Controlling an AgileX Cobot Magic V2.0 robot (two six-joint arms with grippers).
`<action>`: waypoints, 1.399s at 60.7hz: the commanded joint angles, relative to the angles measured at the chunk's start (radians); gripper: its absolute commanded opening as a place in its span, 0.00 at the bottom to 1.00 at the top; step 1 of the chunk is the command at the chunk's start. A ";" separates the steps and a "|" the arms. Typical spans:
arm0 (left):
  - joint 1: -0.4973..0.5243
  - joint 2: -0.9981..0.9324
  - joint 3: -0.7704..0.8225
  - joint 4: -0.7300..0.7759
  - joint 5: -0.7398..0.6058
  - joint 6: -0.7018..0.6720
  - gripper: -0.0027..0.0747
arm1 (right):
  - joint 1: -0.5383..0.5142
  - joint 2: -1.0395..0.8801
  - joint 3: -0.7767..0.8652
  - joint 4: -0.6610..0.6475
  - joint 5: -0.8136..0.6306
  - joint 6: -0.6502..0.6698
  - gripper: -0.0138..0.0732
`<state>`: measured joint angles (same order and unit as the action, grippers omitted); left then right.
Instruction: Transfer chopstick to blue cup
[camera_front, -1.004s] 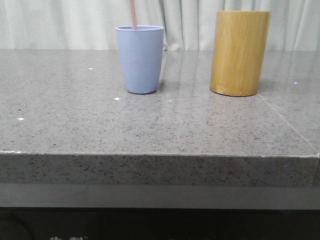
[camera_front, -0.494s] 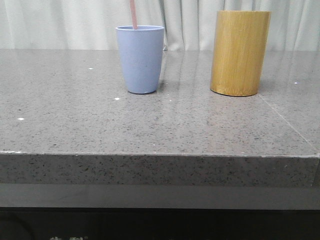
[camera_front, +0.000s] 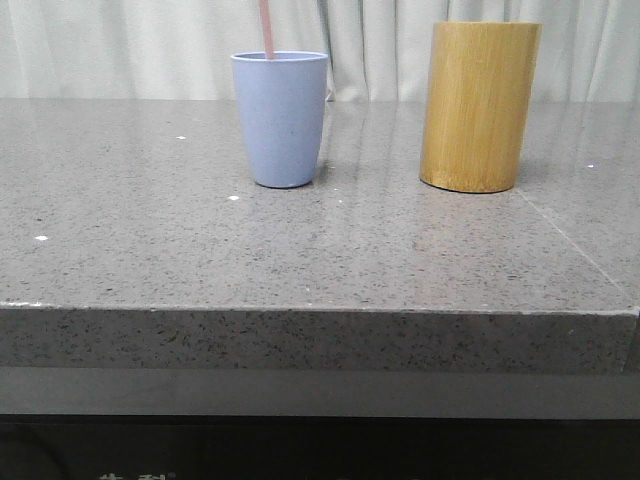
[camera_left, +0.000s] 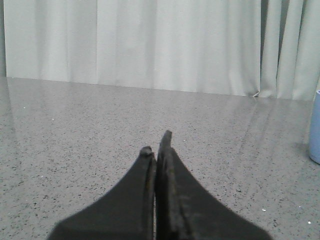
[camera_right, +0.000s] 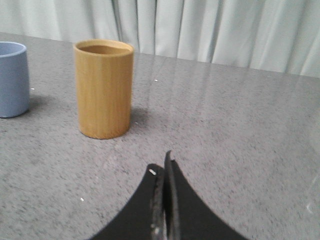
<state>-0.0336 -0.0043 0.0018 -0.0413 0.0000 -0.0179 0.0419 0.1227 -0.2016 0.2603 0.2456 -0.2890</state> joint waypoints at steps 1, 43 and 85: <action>0.001 -0.026 0.008 -0.007 -0.088 -0.009 0.01 | -0.008 -0.034 0.054 0.000 -0.140 -0.004 0.08; 0.001 -0.023 0.008 -0.007 -0.088 -0.009 0.01 | -0.008 -0.154 0.224 -0.001 -0.303 -0.003 0.08; 0.001 -0.023 0.008 -0.007 -0.088 -0.009 0.01 | -0.076 -0.155 0.224 -0.269 -0.303 0.454 0.08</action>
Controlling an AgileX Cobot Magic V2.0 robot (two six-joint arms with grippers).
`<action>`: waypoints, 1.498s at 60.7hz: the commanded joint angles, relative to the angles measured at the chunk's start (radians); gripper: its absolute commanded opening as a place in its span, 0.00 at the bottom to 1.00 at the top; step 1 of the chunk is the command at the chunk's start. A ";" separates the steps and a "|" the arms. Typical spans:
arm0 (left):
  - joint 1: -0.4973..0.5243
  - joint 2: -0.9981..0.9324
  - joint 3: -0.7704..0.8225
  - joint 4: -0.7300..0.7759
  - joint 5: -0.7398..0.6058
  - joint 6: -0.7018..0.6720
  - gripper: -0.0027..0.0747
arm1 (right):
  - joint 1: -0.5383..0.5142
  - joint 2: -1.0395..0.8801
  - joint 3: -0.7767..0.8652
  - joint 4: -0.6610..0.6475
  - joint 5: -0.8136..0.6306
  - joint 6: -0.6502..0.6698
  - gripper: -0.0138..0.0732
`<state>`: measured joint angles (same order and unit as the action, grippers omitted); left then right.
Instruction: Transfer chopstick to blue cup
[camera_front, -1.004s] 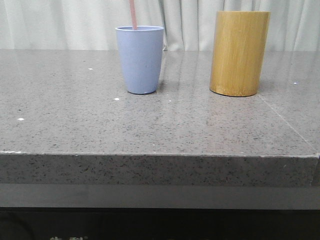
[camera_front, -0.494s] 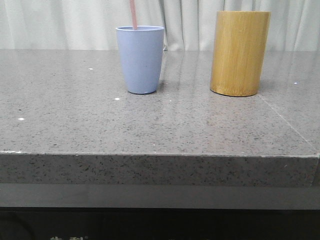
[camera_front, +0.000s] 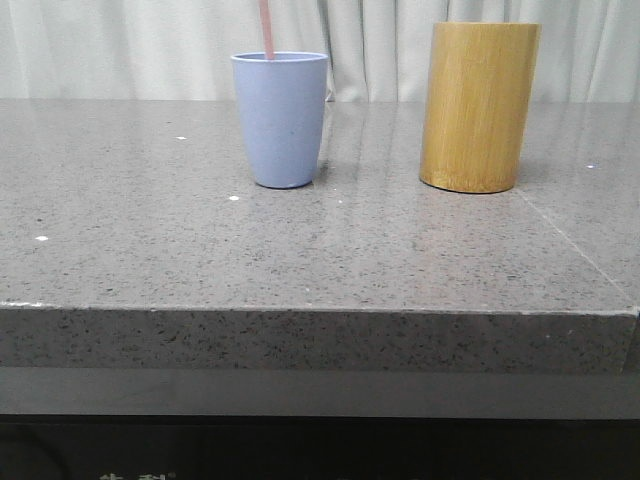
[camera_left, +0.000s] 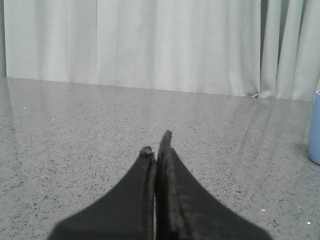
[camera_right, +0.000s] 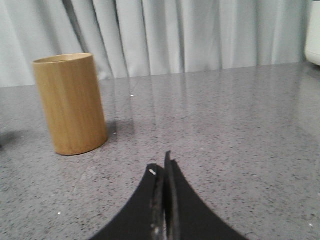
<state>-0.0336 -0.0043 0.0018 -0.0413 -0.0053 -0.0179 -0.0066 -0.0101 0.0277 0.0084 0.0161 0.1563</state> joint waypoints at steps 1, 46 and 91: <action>0.001 -0.023 0.008 -0.007 -0.083 -0.009 0.01 | -0.032 -0.022 -0.005 -0.017 -0.073 0.009 0.08; 0.001 -0.023 0.008 -0.007 -0.083 -0.009 0.01 | -0.045 -0.022 -0.005 -0.017 -0.081 -0.057 0.08; 0.001 -0.023 0.008 -0.007 -0.083 -0.009 0.01 | -0.045 -0.021 -0.005 -0.017 -0.081 -0.057 0.08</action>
